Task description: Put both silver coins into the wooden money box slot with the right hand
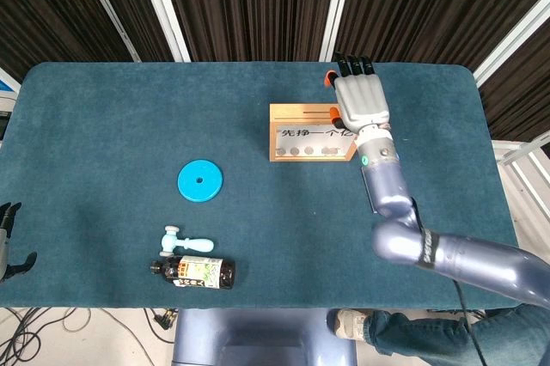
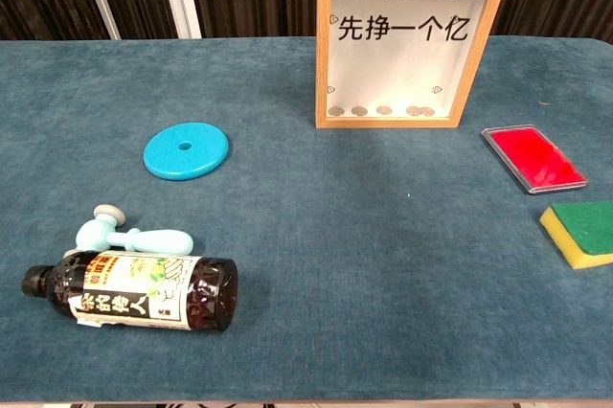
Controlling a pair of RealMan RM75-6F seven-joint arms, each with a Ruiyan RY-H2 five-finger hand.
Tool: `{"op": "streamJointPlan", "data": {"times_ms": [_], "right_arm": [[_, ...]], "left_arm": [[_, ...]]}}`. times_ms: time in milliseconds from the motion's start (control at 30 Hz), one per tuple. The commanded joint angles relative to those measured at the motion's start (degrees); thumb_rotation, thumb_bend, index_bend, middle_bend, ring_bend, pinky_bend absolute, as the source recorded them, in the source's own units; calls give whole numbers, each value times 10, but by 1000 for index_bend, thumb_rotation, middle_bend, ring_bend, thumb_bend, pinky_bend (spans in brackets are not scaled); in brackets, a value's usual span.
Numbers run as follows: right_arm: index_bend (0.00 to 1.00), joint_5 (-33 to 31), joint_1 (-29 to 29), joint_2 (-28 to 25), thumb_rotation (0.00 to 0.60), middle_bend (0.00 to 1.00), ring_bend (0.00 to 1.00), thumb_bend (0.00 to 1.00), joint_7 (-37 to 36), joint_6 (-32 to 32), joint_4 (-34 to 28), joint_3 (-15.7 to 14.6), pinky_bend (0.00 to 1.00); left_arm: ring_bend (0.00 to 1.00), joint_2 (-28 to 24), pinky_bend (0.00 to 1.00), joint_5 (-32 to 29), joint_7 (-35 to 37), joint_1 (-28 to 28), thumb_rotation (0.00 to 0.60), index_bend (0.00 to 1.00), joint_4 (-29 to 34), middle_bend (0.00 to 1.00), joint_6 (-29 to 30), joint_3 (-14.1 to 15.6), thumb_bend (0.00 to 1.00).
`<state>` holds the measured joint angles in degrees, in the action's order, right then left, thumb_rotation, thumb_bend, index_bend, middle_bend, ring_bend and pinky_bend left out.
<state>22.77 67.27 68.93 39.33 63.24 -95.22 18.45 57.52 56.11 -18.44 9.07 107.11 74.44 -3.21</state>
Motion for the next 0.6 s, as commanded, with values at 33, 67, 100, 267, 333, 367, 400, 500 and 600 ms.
{"op": "streamJointPlan", "data": {"times_ms": [33,67,100,267,333,367,400,500,600], "right_arm": [[294,164,-113,-44,600,17,0,499,-100,94,-117,-53,0],[290,197,-138,-53,600,17,0,499,-118,110,-137,-68,0],[283,232,-161,-60,600,17,0,499,-134,128,-153,-84,0],[248,392,-269,-77,600,17,0,499,-170,215,-183,-175,0],[240,455,-311,-76,600,17,0,499,-177,251,-174,-213,0],[235,481,-333,-73,600,17,0,499,-183,268,-167,-229,0],[232,502,-352,-70,600,17,0,499,-190,283,-160,-242,0],[224,535,-402,-62,600,17,0,499,-216,304,-144,-276,0],[218,546,-447,-50,600,17,0,499,-232,316,-123,-299,0]], "left_arm": [[0,0,0,0,0,0,600,74,0,0,0,1,296],[0,0,0,1,0,0,600,74,1,0,0,1,296],[0,0,0,1,1,0,600,74,1,0,1,1,296],[0,-1,0,4,1,-2,600,74,2,0,4,2,296],[0,-1,0,5,0,-2,600,74,2,0,4,3,296],[0,0,0,6,0,-2,600,74,2,0,5,3,297],[0,0,0,6,0,-2,600,74,2,0,5,3,297],[0,1,0,7,-3,-2,600,74,2,0,7,4,297],[0,2,0,11,-4,-2,600,62,2,0,10,4,297]]}}
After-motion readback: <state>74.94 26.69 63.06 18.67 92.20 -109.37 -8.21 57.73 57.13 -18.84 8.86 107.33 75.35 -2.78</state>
